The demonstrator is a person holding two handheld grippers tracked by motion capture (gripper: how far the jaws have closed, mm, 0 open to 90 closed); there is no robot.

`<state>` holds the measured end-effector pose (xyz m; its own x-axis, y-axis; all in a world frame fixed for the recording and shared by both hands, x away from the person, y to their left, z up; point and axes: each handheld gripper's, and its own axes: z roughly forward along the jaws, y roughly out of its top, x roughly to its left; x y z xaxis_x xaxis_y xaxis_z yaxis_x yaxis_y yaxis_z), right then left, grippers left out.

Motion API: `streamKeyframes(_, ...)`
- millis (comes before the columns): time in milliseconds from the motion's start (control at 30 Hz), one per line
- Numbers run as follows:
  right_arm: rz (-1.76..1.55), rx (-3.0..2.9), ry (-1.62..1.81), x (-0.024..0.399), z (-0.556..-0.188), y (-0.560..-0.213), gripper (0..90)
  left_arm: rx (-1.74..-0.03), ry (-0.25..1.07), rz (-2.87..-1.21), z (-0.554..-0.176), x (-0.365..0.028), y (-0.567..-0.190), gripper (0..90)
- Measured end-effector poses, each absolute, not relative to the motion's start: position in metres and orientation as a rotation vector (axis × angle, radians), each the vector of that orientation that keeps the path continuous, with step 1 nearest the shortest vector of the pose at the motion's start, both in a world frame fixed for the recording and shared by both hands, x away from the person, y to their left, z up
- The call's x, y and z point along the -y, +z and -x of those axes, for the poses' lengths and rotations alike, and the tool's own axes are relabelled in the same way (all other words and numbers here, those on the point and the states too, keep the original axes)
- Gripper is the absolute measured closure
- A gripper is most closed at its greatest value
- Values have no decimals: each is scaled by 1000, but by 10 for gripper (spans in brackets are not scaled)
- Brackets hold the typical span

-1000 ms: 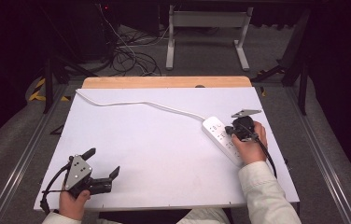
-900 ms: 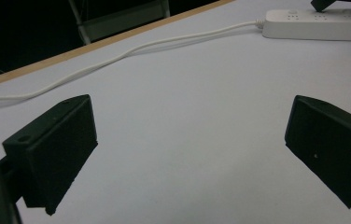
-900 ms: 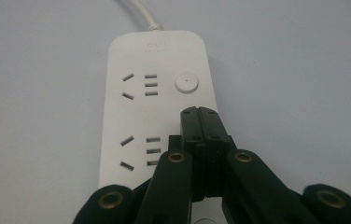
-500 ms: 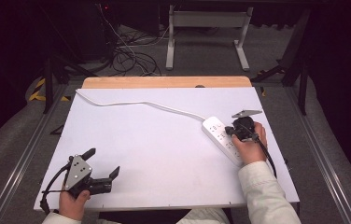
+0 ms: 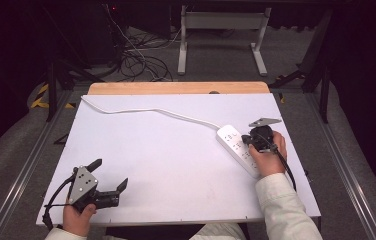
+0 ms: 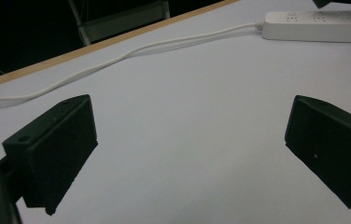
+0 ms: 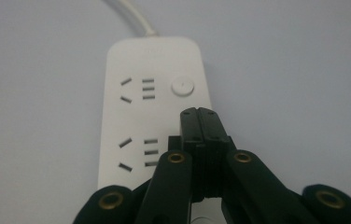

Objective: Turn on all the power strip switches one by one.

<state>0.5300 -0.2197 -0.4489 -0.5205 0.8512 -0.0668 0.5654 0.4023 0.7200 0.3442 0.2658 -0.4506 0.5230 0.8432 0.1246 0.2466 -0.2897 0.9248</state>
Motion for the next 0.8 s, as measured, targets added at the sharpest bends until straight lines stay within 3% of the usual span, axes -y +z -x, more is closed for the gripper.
streamKeyframes(133,-1153,-2164,1076,222,-519,-419,900,-915,778,-1806,-346,-266,-451,25)
streamKeyframes(800,-1131,-2192,1045,210,-527,-421,900,-908,787,-1817,-346,-265,-451,25)
